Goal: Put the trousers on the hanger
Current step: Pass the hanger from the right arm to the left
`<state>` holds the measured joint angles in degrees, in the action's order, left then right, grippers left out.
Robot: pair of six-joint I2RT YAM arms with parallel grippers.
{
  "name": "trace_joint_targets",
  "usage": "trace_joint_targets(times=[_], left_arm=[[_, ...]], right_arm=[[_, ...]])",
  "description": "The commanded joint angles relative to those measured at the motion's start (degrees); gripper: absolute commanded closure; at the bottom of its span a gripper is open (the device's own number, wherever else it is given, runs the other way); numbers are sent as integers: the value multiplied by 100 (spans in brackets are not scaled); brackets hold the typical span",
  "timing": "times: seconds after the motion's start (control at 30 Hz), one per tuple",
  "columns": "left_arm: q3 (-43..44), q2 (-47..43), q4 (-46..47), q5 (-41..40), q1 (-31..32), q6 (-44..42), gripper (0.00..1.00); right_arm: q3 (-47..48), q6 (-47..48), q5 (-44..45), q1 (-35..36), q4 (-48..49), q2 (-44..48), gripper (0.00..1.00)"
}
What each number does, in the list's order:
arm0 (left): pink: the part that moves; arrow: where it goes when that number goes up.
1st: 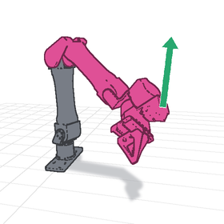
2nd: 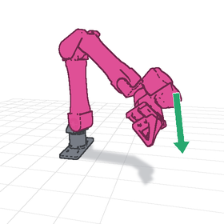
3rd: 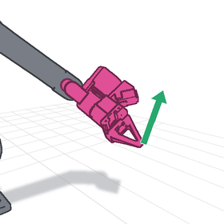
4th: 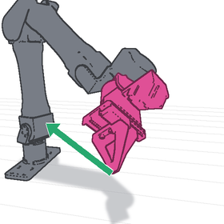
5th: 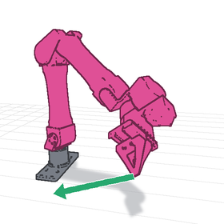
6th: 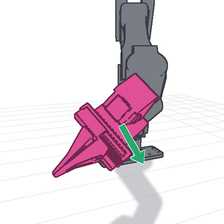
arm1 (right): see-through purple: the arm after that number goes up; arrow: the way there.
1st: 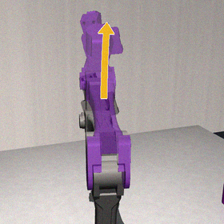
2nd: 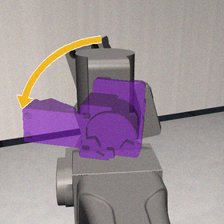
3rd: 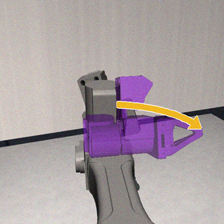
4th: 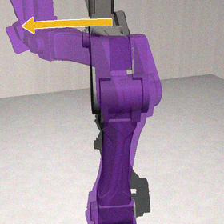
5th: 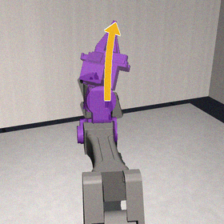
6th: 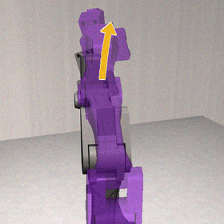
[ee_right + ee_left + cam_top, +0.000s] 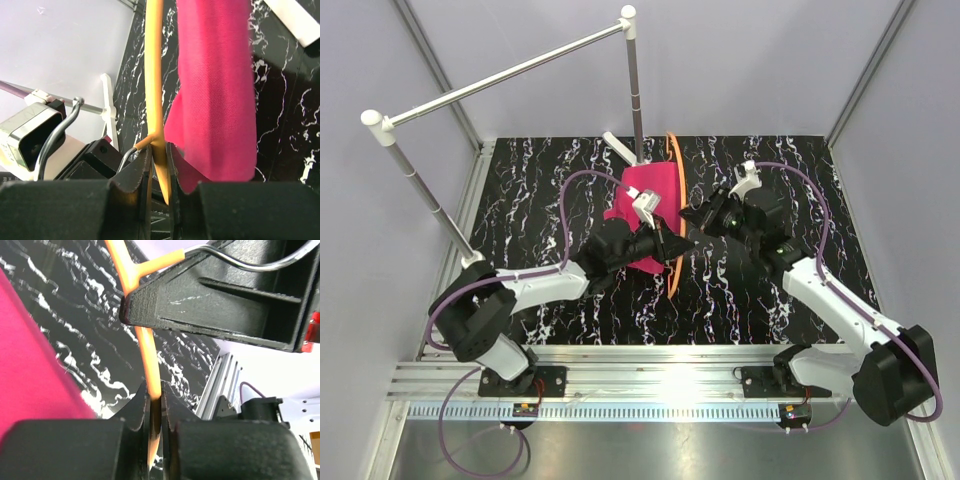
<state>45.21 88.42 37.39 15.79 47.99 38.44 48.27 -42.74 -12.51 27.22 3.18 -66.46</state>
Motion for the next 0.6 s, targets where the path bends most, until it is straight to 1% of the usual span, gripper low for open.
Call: trace_joint_targets(times=[0.0,0.27,0.33,0.37,0.4,0.43,0.47,0.5,0.53,0.57], left_arm=[[67,0,841,100,62,-196,100],[137,-185,744,47,53,-56,100],[198,-220,674,21,53,58,100],[233,-255,639,-6,62,94,100],[260,-273,604,-41,62,137,100],[347,-299,490,-41,62,181,100],[392,-360,437,-76,53,199,100],[435,-396,253,-128,62,208,100],[540,-431,199,-172,53,217,100],[576,-518,155,-225,44,217,100]], right_arm=[[262,-85,-208,90,535,256,100],[218,20,-67,90,359,256,100],[253,64,-32,90,254,265,96],[253,99,-6,90,175,282,93],[253,108,3,82,139,308,85],[253,126,21,90,113,335,80],[253,160,30,82,17,387,71],[262,187,38,73,-54,423,59],[262,231,82,90,-141,458,52],[262,275,108,82,-264,545,49]])
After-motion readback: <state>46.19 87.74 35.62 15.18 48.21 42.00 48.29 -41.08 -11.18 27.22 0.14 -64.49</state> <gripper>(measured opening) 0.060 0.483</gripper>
